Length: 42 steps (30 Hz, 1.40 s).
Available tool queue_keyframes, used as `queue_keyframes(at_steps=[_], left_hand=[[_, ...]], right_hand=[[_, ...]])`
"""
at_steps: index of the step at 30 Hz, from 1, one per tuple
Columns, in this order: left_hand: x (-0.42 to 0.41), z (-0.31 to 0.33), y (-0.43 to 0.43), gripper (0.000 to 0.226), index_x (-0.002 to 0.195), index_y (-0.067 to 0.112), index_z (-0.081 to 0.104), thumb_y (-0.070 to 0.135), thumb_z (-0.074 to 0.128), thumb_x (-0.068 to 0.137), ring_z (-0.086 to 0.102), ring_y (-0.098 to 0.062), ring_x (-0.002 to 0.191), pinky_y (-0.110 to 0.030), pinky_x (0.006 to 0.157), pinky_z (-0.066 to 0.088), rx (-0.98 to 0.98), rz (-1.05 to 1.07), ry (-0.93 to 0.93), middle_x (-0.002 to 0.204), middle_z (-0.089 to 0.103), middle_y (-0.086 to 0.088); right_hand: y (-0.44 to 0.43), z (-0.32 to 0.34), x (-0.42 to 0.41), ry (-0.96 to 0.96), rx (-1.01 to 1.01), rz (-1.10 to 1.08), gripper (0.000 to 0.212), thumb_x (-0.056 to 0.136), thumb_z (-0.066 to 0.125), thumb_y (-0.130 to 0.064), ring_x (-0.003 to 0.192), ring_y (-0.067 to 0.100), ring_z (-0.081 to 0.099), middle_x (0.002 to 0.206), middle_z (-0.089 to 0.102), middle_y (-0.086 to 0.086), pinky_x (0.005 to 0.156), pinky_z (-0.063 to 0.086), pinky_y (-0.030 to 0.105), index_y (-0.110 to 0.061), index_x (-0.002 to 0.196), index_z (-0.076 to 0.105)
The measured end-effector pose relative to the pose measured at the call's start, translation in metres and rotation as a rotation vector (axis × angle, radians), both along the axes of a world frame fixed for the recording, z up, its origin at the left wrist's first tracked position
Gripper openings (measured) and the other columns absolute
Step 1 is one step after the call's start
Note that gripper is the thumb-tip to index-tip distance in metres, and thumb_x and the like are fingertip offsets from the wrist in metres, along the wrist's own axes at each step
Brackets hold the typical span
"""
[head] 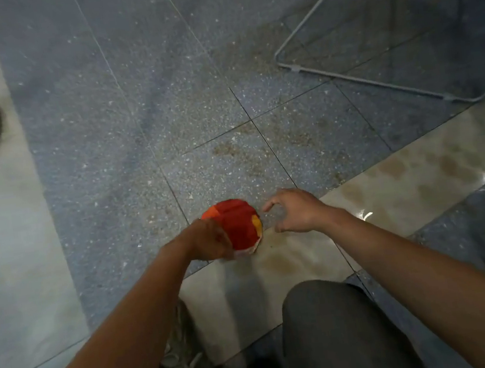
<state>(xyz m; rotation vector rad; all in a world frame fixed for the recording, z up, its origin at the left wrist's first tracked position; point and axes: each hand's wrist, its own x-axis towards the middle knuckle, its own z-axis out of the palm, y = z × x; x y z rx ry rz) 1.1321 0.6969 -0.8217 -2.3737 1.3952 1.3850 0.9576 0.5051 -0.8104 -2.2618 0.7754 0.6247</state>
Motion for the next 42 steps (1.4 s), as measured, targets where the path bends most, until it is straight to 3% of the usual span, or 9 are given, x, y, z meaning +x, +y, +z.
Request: queue_keyframes(at_steps=[4, 7, 10, 15, 20, 25, 31, 34, 42], left_hand=[[-0.026, -0.037, 0.004, 0.041, 0.128, 0.03, 0.077, 0.054, 0.072, 0.095, 0.062, -0.028, 0.132, -0.035, 0.109, 0.048, -0.24, 0.217, -0.231, 0.138, 0.071, -0.004], [-0.046, -0.064, -0.001, 0.073, 0.166, 0.03, 0.037, 0.066, 0.048, 0.104, 0.016, -0.036, 0.165, -0.053, 0.132, 0.021, -0.284, 0.152, -0.318, 0.179, 0.019, -0.011], [-0.066, -0.092, -0.005, 0.079, 0.173, 0.035, 0.006, 0.074, 0.018, 0.105, -0.004, -0.041, 0.166, -0.067, 0.131, 0.006, -0.226, 0.049, -0.405, 0.18, -0.007, -0.017], [-0.104, -0.115, 0.011, 0.07, 0.171, 0.035, 0.018, 0.064, 0.018, 0.108, 0.002, -0.039, 0.167, -0.07, 0.13, 0.006, -0.356, 0.114, -0.462, 0.18, 0.005, -0.015], [-0.147, -0.133, 0.085, 0.068, 0.17, 0.043, 0.017, 0.068, 0.03, 0.109, 0.003, -0.034, 0.168, -0.07, 0.129, 0.013, -0.453, -0.161, -0.45, 0.182, 0.003, -0.007], [-0.076, -0.132, 0.079, 0.072, 0.169, 0.048, 0.017, 0.077, 0.03, 0.105, 0.015, -0.034, 0.166, -0.071, 0.128, 0.016, -0.515, -0.519, -0.451, 0.181, 0.011, -0.006], [-0.056, -0.126, -0.012, 0.086, 0.172, 0.018, 0.021, 0.07, 0.02, 0.102, 0.01, -0.053, 0.162, -0.068, 0.13, 0.009, -0.322, 0.133, -0.572, 0.175, 0.006, -0.034], [-0.102, -0.127, -0.03, 0.079, 0.172, 0.016, 0.019, 0.062, 0.023, 0.108, 0.005, -0.05, 0.164, -0.066, 0.131, 0.007, -0.377, 0.22, -0.577, 0.177, 0.003, -0.03], [-0.163, -0.144, 0.054, 0.074, 0.171, 0.04, 0.019, 0.073, 0.034, 0.107, 0.008, -0.033, 0.168, -0.06, 0.131, 0.014, -0.654, -0.578, -0.364, 0.182, 0.007, -0.007]], right_hand=[[-0.015, -0.02, -0.042, -0.047, -0.053, -0.073, 0.05, 0.08, 0.082, -0.028, 0.134, 0.02, 0.051, 0.145, 0.056, -0.003, 0.104, 0.044, 0.03, -0.036, 0.127, 0.066], [-0.016, -0.031, -0.072, -0.117, -0.063, -0.149, 0.045, 0.083, 0.079, -0.029, 0.131, 0.016, 0.054, 0.138, 0.061, -0.007, 0.106, 0.046, 0.032, -0.035, 0.126, 0.067], [-0.012, -0.043, -0.1, -0.165, -0.087, -0.191, 0.041, 0.083, 0.078, -0.033, 0.125, 0.014, 0.055, 0.133, 0.063, -0.012, 0.102, 0.047, 0.031, -0.037, 0.123, 0.068], [-0.006, -0.064, -0.129, -0.25, -0.115, -0.256, 0.039, 0.081, 0.078, -0.03, 0.118, 0.014, 0.057, 0.127, 0.063, -0.014, 0.095, 0.043, 0.025, -0.035, 0.119, 0.07], [0.009, -0.073, -0.135, -0.265, -0.123, -0.277, 0.047, 0.08, 0.08, -0.033, 0.124, 0.016, 0.053, 0.139, 0.058, -0.012, 0.104, 0.037, 0.023, -0.035, 0.125, 0.069], [0.02, -0.075, -0.136, -0.276, -0.124, -0.249, 0.056, 0.082, 0.078, -0.038, 0.133, 0.015, 0.046, 0.151, 0.05, -0.012, 0.114, 0.037, 0.032, -0.037, 0.135, 0.063], [0.021, -0.073, -0.154, -0.289, -0.16, -0.344, 0.057, 0.084, 0.077, -0.043, 0.135, 0.015, 0.045, 0.15, 0.051, -0.011, 0.111, 0.035, 0.029, -0.036, 0.138, 0.061], [0.02, -0.07, -0.165, -0.275, -0.19, -0.397, 0.054, 0.085, 0.075, -0.045, 0.133, 0.013, 0.045, 0.149, 0.052, -0.012, 0.106, 0.031, 0.023, -0.037, 0.137, 0.061], [0.019, -0.065, -0.187, -0.25, -0.196, -0.458, 0.052, 0.087, 0.076, -0.032, 0.135, 0.021, 0.048, 0.148, 0.054, -0.004, 0.107, 0.029, 0.021, -0.029, 0.138, 0.063]])
